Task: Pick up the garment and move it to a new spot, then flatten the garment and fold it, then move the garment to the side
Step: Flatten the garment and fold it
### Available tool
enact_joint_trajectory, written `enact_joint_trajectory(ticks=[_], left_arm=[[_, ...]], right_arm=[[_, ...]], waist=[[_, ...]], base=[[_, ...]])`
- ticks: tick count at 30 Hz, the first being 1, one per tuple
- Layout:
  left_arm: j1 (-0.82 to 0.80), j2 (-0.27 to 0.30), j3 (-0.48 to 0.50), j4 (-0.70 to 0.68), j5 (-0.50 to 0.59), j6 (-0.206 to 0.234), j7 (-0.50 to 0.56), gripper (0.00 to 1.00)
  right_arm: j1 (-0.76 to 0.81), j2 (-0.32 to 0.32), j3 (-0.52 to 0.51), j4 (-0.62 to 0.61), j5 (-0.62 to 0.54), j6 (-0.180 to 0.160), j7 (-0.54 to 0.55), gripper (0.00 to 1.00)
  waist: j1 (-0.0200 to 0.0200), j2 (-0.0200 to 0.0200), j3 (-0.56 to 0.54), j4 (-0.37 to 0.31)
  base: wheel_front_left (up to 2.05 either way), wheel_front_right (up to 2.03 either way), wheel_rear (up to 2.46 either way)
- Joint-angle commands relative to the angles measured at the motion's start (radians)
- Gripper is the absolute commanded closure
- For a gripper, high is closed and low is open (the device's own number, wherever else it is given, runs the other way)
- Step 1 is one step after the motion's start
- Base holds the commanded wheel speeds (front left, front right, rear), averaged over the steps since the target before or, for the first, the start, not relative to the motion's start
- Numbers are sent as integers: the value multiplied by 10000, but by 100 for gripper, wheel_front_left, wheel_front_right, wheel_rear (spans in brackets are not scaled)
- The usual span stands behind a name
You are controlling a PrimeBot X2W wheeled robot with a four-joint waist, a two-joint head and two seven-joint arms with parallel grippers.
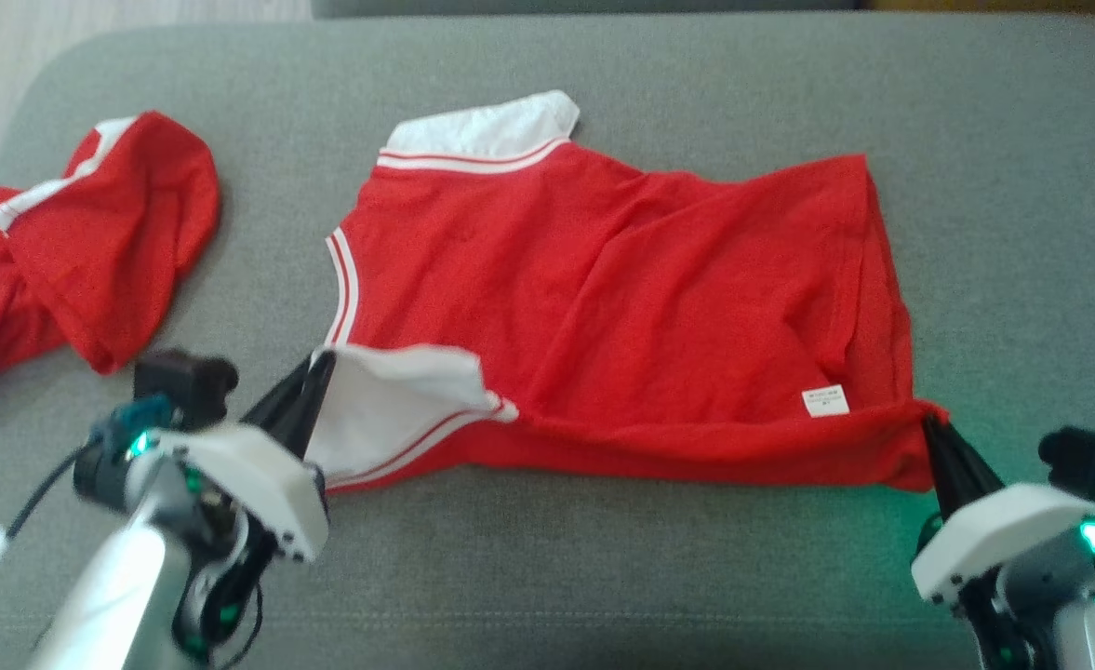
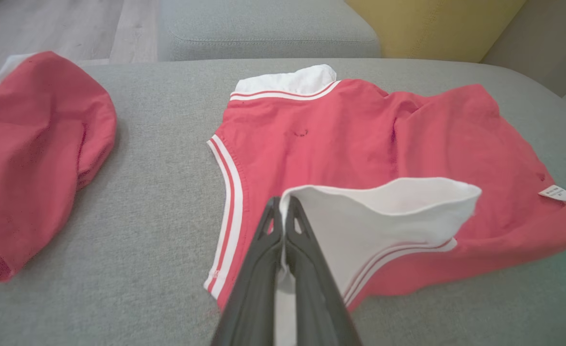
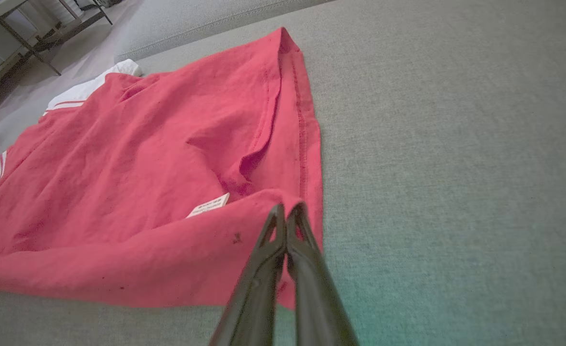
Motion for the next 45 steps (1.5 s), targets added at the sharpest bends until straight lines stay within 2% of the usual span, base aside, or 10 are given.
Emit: enact_joint_trajectory(ticks=[1,5,6,7,8,9,13,23,29,45], left_arm=[[-865,89,336,41,-55,-164,-154,100],[-1675,-75,225,925,-58,-518,-509,100],[-1813,-116,201,1142,-66,-580,-602,100],[-1920,-150,188,1357,-69,-623,-701,97],[-1989,-199,200,1559,-96,-646,-820,59],[-2029,-235,218,1730,-106,-659,-965,0],[-1866,-399,424,2061,-107,-489,-1799,0],[-307,-703,1153,1318,535,749,-4365,0],[778,-772,1393,588,1035,1247,-4584,0],[1384,-677,1184,680,1230,1291,-4562,0]], right_arm=[[-537,-104,242,-180,19,-7,-173,100],[-1056,-104,321,198,-4,-7,-451,100],[-1167,-104,362,288,-6,-7,-527,91],[-1270,-104,451,362,14,-7,-613,56],[-1343,-103,511,437,26,-7,-694,0],[-1403,-103,583,472,37,-7,-817,0],[-1391,-110,727,376,-32,-7,-1537,0],[-656,-380,1150,-897,-816,-7,-3355,0],[-65,-403,1039,-1376,-994,-7,-3370,0],[622,-278,858,-1593,-868,-7,-3106,0]], waist=[[1,0,277,-7],[1,0,611,-40],[1,0,684,-46],[1,0,738,-57],[1,0,769,-69],[1,0,787,-81],[1,0,714,-82],[1,0,-131,-82],[1,0,-644,-38],[1,0,-984,-59]], base=[[0,0,0],[0,0,0],[0,0,0],[0,0,0],[0,0,0],[0,0,0],[0,0,0],[0,0,0],[0,0,0],[0,0,0]])
